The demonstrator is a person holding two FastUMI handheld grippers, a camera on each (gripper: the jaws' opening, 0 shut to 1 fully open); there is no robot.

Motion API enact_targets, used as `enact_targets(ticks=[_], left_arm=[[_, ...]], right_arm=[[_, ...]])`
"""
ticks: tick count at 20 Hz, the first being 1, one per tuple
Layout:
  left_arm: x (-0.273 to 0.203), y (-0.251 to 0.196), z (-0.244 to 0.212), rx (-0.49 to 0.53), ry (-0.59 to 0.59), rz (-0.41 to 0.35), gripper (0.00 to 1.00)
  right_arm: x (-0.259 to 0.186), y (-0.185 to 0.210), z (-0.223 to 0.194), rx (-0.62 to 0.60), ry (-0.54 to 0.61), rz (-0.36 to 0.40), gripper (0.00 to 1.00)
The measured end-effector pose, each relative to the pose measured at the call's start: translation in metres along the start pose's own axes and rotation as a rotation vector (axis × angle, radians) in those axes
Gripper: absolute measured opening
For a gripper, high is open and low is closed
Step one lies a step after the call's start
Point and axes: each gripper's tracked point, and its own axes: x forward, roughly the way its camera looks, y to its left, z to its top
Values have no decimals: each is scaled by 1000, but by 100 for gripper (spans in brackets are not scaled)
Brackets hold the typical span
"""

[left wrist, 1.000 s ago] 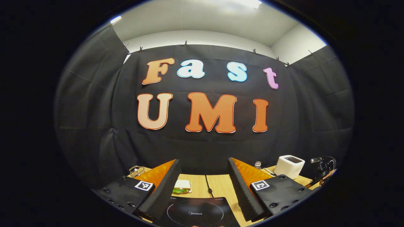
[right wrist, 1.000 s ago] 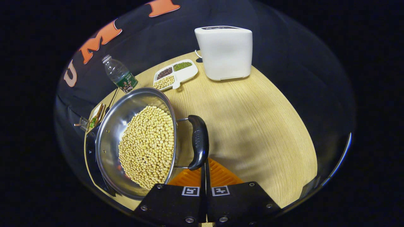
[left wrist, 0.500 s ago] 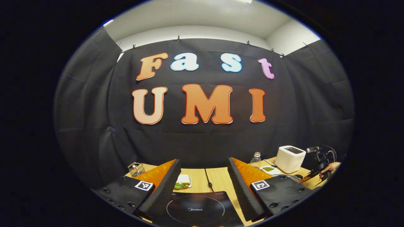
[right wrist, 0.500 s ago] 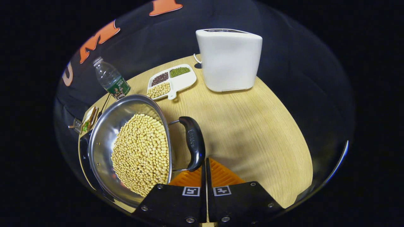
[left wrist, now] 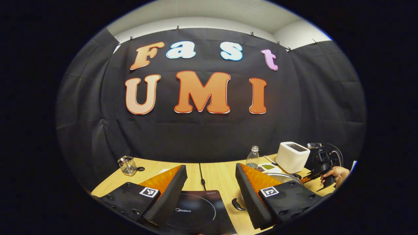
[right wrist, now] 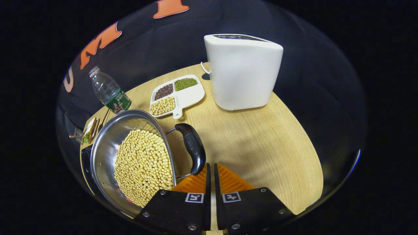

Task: First push the handle of the pot to place it horizontally, then grasp the pot with both hands and set it on the induction cooktop.

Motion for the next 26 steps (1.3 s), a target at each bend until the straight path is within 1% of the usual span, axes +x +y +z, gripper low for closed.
enact_targets(ticks=[2, 3, 5, 6, 7, 8, 9, 10, 11, 12, 13, 15, 16, 18, 19, 20, 22, 24, 25, 26], left_arm=[[12, -8, -20, -8, 65, -1, 98], [19, -14, -32, -22, 105, -10, 97], [28, -28, -55, -46, 195, -29, 97], [34, -34, -63, -54, 232, -40, 98], [40, -43, -72, -62, 265, -57, 98], [42, -50, -80, -70, 298, -75, 98], [44, -57, -87, -78, 331, -92, 98], [47, -65, -96, -84, 362, -105, 98], [50, -71, -105, -88, 391, -115, 98], [51, -76, -112, -92, 422, -123, 98], [53, -81, -120, -96, 453, -130, 98], [53, -89, -141, -126, 517, -150, 98], [53, -91, -149, -142, 550, -150, 95], [59, -90, -167, -157, 597, -133, 94], [62, -92, -177, -168, 615, -124, 96], [63, -93, -185, -179, 634, -123, 94], [67, -92, -197, -195, 651, -102, 94], [65, -98, -210, -225, 681, -105, 92], [67, -100, -214, -229, 694, -105, 92], [69, -101, -219, -210, 705, -97, 94]], right_arm=[[-7, -9, 4, -2, -21, 2, 16], [-12, -12, 7, 0, -32, 2, 25], [-27, -16, 23, 15, -87, 29, 41], [-35, -12, 31, 33, -114, 65, 43], [-42, -5, 39, 53, -138, 107, 49], [-49, 2, 45, 63, -150, 142, 48], [-54, 6, 49, 56, -157, 158, 58], [-57, 8, 50, 37, -161, 161, 54], [-58, 13, 51, 11, -164, 163, 65], [-60, 19, 49, -13, -164, 169, 68], [-58, 26, 50, -33, -159, 175, 74], [-54, 37, 49, -57, -152, 178, 78], [-52, 36, 48, -73, -155, 163, 78], [-45, 32, 50, -103, -168, 115, 78], [-43, 31, 53, -113, -173, 98, 78], [-39, 31, 50, -118, -173, 84, 78], [-39, 27, 45, -134, -157, 71, 78], [-35, 28, 46, -153, -164, 58, 78], [-34, 30, 47, -158, -166, 52, 78], [-32, 29, 45, -161, -161, 50, 78]])
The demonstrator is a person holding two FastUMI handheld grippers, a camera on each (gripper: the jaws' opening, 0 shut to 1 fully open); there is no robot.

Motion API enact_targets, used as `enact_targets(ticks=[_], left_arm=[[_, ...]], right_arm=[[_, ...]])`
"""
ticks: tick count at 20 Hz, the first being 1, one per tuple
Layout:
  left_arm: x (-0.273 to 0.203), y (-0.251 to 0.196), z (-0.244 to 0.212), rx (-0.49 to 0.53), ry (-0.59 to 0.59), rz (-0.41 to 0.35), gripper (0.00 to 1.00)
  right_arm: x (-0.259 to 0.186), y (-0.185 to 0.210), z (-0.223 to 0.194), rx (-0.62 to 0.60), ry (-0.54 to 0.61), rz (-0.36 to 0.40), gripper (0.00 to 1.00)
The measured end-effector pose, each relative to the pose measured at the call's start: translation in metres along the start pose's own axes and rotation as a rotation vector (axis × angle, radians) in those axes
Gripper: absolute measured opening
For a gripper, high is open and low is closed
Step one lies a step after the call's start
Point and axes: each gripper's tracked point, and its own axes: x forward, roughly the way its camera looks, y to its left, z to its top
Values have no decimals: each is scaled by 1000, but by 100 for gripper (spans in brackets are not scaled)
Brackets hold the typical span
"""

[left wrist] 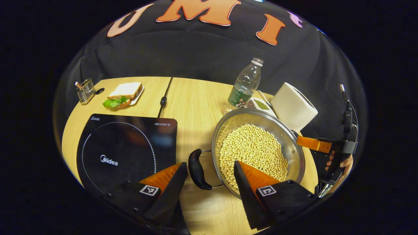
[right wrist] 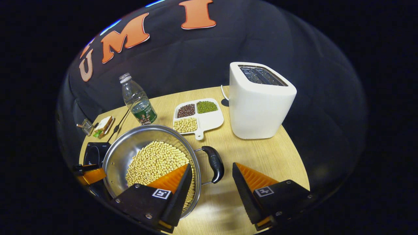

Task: First push the handle of the pot to place it horizontally, then grasp the pot with both hands and set it on the induction cooktop.

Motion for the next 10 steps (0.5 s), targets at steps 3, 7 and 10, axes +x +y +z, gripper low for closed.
enact_targets(ticks=[3, 7, 10], left_arm=[[13, -2, 4, 60, -7, 46, 94], [29, -12, 11, 81, -24, 24, 97], [43, -14, 21, 113, -44, 45, 97]], right_arm=[[6, 2, -8, -16, 28, -9, 79], [14, -1, -11, -50, 28, -66, 79], [27, -9, -14, -52, 39, -100, 78]])
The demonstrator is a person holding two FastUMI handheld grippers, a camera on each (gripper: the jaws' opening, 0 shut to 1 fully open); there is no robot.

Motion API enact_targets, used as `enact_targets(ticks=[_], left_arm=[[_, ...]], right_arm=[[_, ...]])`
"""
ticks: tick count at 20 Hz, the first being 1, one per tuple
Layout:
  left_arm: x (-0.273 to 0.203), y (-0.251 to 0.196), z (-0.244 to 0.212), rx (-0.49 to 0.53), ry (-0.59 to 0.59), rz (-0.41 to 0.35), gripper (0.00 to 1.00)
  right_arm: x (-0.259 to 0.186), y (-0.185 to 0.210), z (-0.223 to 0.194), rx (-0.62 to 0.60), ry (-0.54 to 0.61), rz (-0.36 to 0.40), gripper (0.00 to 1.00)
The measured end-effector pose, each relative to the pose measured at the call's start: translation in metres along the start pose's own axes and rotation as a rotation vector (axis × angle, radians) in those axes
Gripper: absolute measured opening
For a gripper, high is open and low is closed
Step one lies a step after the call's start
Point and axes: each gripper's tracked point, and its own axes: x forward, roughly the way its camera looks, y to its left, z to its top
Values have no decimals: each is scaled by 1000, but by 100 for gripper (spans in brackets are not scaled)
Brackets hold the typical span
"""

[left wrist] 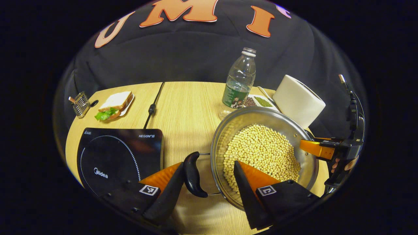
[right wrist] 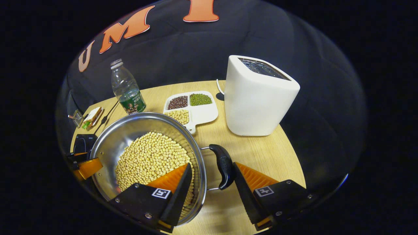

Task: First push the handle of the pot to place it horizontally, then grasp the pot with both hands and set it on the induction cooktop.

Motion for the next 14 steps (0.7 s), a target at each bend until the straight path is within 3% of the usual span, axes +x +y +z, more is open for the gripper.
enact_targets(ticks=[4, 9, 14], left_arm=[[19, 0, 5, 46, -15, 38, 96], [42, 3, 4, 13, -30, 63, 94], [50, 11, 5, -1, -63, 112, 81]], right_arm=[[7, -2, -6, -23, 17, -26, 79], [10, -3, -3, -17, -3, -29, 77], [7, -8, -1, -34, -21, -18, 74]])
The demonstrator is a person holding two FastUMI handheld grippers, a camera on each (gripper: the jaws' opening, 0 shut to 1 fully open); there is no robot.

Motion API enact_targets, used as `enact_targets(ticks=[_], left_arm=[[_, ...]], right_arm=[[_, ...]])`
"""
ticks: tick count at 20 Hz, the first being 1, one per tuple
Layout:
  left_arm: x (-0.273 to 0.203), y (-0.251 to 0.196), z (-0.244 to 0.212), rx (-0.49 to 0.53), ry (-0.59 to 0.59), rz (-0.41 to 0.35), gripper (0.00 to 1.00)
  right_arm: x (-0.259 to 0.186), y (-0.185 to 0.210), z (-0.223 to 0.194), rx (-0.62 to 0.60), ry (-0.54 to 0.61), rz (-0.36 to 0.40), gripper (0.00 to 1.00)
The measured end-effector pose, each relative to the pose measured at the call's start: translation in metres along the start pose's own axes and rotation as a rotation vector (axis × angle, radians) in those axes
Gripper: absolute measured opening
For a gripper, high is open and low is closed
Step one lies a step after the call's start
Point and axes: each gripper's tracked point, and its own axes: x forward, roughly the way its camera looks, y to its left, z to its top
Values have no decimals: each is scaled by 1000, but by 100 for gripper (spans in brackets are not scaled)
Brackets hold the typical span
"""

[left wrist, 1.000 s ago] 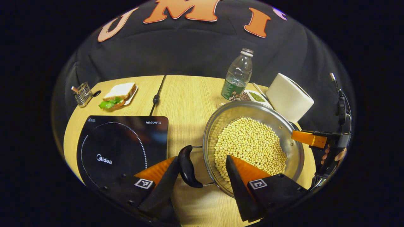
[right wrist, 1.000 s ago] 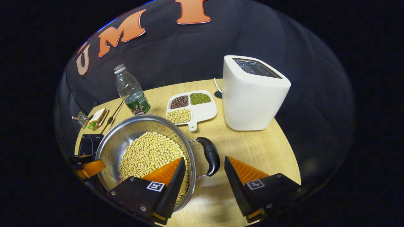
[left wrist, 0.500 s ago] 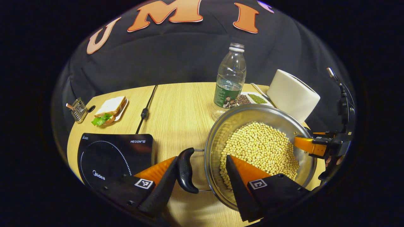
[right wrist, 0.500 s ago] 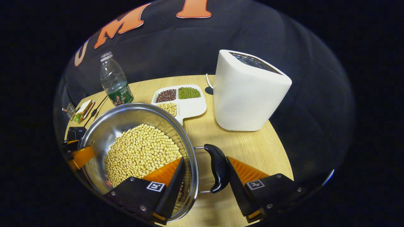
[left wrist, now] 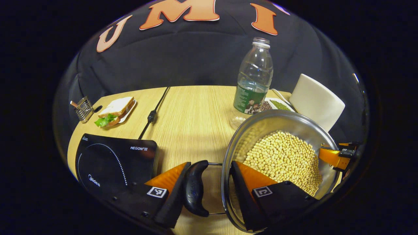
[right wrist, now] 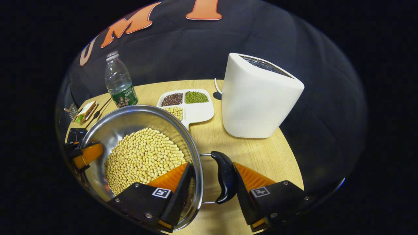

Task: First push the handle of the pot to place it horizontally, then grasp the pot with both hands and set it on the induction cooktop.

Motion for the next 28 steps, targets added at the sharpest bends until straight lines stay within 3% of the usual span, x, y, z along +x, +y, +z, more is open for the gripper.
enact_targets(ticks=[5, 19, 20, 21, 22, 23, 28], left_arm=[[-1, -1, 7, 77, -63, 33, 80], [-66, 23, 45, 67, -185, 30, 79], [-72, 27, 47, 70, -189, 34, 80], [-77, 33, 49, 71, -193, 36, 82], [-82, 37, 49, 70, -194, 40, 77], [-87, 42, 51, 71, -198, 47, 80], [-109, 70, 51, 75, -209, 73, 80]], right_arm=[[-5, 2, -2, 4, -9, 0, 65], [-64, 22, 25, 30, -132, 12, 61], [-69, 26, 26, 30, -137, 16, 56], [-63, 29, 31, 32, -140, 20, 61], [-65, 30, 30, 31, -144, 28, 56], [-62, 31, 28, 29, -142, 39, 60], [-42, 36, 26, 23, -144, 66, 60]])
